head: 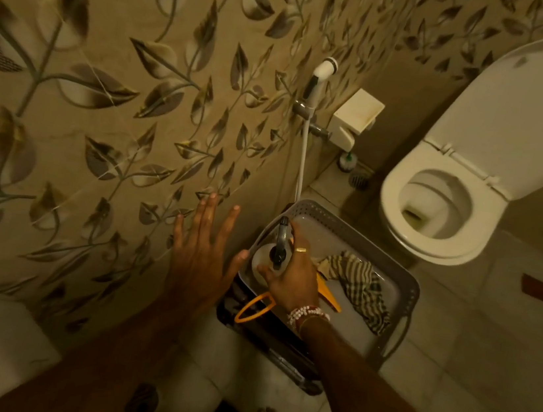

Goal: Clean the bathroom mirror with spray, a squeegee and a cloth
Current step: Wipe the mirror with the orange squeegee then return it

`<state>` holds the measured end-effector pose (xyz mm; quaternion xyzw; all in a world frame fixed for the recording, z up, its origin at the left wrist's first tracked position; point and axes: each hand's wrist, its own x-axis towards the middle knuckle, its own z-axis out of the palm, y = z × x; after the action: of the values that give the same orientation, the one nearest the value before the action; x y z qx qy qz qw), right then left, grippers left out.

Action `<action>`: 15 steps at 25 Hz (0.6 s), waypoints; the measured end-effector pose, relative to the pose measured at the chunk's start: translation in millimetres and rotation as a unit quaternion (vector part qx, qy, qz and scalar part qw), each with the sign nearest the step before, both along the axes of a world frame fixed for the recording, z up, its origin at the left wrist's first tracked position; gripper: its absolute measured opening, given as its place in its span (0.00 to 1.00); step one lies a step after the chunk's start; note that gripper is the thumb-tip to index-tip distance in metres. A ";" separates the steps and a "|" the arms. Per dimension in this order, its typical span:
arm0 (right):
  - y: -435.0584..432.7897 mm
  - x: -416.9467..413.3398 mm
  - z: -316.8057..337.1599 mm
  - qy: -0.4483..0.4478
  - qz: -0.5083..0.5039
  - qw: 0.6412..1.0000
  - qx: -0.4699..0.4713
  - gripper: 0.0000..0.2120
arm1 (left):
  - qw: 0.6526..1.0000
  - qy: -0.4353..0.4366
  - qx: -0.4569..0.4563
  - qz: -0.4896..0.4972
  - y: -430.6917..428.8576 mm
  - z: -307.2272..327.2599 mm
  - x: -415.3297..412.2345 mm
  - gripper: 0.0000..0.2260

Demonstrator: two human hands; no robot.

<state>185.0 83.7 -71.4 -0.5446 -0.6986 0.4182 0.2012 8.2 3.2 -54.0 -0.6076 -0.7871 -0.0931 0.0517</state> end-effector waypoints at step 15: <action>-15.4 16.0 -30.9 0.024 -0.407 0.862 -0.303 0.13 | 0.997 -0.049 -0.048 0.025 -16.0 -2.7 20.1 0.34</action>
<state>201.0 68.3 -102.3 -0.8044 -0.2490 0.5029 0.1949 28.2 -12.9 -56.7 -0.5842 -0.8072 -0.0830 -0.0138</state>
